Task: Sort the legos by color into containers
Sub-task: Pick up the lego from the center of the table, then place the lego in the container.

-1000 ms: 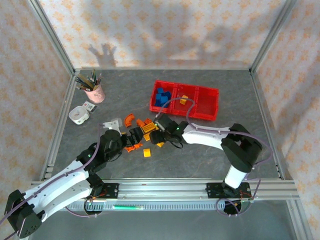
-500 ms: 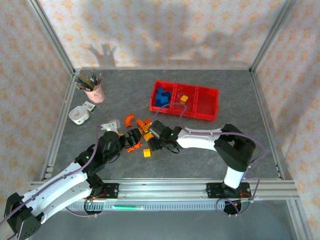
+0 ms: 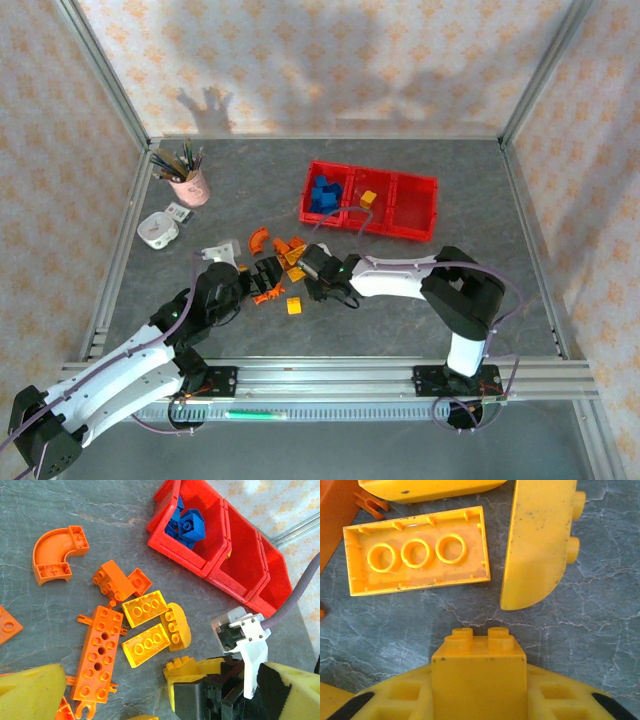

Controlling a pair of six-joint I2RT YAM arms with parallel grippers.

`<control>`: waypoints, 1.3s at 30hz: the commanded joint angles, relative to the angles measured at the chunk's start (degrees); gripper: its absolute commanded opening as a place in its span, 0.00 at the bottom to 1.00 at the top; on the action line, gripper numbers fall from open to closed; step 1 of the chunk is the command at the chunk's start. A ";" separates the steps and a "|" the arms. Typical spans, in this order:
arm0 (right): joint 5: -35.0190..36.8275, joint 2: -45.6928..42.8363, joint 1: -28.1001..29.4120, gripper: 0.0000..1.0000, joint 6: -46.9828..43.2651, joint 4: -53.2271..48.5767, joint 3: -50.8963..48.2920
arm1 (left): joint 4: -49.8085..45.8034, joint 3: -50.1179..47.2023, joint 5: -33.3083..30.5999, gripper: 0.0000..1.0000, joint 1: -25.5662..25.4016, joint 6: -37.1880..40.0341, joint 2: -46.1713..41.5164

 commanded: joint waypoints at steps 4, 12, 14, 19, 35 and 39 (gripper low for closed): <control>3.31 -6.58 -0.26 0.32 1.50 -2.63 -0.05 | 1.30 1.69 1.69 0.99 0.62 0.68 1.68; 6.37 -14.14 -9.14 0.31 1.98 -5.85 0.83 | 4.82 4.77 4.28 0.99 0.59 2.94 6.70; 6.19 -15.52 -13.49 0.31 1.62 -5.21 0.50 | 6.29 5.60 5.10 0.99 0.65 3.53 8.61; 6.06 -14.87 -21.23 0.31 0.34 -2.33 2.75 | 9.22 8.21 6.12 0.99 0.66 4.68 13.49; 3.94 7.39 -31.02 0.37 -3.30 1.49 23.17 | 17.60 10.92 6.52 0.99 0.85 4.28 22.80; 2.86 6.82 -31.03 0.49 -3.55 2.20 23.12 | 17.98 10.49 6.39 0.99 0.93 4.03 22.70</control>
